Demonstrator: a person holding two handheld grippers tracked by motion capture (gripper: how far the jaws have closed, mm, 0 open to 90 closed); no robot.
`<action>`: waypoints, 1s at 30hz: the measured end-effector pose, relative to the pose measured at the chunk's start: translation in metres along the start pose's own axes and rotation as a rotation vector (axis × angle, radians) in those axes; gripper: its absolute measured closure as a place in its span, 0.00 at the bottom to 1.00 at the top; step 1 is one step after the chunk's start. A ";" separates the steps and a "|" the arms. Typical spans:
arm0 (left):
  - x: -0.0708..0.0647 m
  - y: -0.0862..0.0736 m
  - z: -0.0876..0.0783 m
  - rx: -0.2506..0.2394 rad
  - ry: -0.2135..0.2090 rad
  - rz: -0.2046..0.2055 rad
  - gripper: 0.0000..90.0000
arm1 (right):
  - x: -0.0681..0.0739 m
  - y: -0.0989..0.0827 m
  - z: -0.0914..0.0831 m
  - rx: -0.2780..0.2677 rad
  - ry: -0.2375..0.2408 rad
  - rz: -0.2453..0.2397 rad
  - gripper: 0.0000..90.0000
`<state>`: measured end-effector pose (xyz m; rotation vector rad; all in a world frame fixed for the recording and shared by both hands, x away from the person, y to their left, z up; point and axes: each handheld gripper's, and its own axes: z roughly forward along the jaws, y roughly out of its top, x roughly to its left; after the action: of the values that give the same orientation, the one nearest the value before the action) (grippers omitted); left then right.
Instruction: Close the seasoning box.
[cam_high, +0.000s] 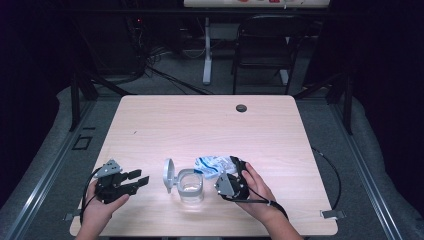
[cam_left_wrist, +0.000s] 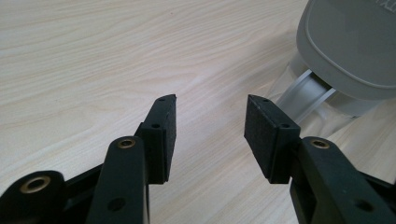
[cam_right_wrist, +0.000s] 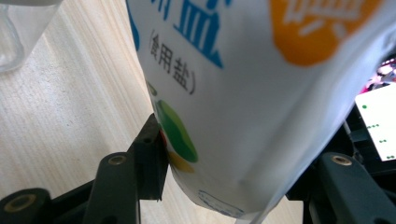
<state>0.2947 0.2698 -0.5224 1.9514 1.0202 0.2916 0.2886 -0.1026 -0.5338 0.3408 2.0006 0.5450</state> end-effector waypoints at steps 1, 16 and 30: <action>0.000 0.000 0.000 0.000 0.000 0.000 0.60 | 0.001 0.000 0.001 -0.016 -0.002 0.007 0.50; 0.000 0.000 0.000 0.002 0.000 -0.001 0.60 | 0.001 0.005 0.001 0.005 -0.036 -0.081 0.50; 0.001 0.000 0.000 -0.005 -0.001 -0.003 0.60 | 0.000 0.006 0.002 0.008 -0.058 -0.169 0.51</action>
<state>0.2949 0.2703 -0.5228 1.9457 1.0204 0.2911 0.2906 -0.0968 -0.5317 0.1880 1.9541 0.4157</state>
